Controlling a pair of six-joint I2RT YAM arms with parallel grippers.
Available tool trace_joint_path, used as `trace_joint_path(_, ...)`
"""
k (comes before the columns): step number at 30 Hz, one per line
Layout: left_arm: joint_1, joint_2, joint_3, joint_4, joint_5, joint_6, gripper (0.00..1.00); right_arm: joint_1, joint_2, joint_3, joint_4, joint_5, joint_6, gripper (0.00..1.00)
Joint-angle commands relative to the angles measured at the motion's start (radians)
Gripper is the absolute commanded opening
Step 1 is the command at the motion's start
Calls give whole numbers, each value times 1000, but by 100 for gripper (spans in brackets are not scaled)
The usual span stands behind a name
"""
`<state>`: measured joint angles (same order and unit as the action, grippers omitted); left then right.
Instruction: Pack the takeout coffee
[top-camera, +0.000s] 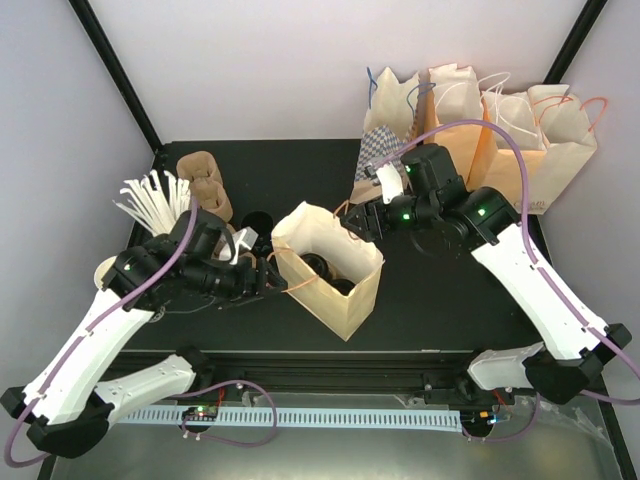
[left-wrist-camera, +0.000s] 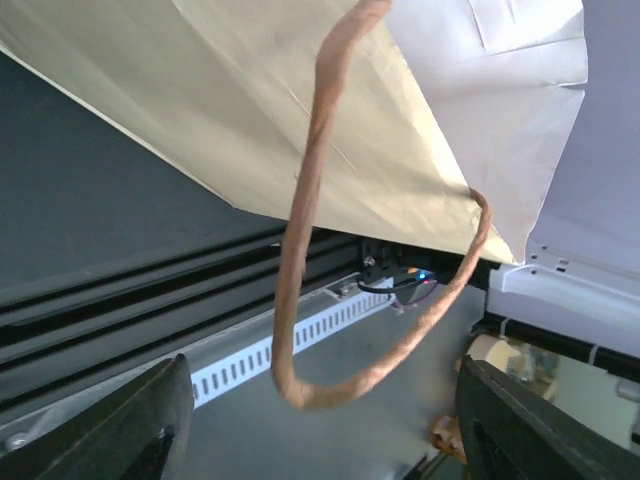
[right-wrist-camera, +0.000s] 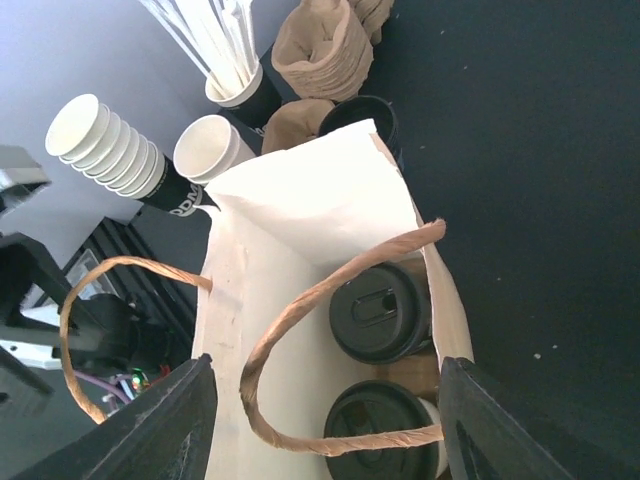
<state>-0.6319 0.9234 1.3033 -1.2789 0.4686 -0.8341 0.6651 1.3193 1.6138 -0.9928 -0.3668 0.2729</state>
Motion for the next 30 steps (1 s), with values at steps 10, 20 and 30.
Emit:
trace_joint_path(10, 45, -61, -110, 320, 114, -130, 11, 39, 34, 69, -40, 56, 94, 18)
trace_joint_path(20, 52, 63, -5, 353, 104, -68, 1, 5, -23, 85, -65, 195, 161, 1)
trace_joint_path(30, 63, 348, 317, 256, 111, 145, 2, -134, -33, 27, -87, 178, 200, 1)
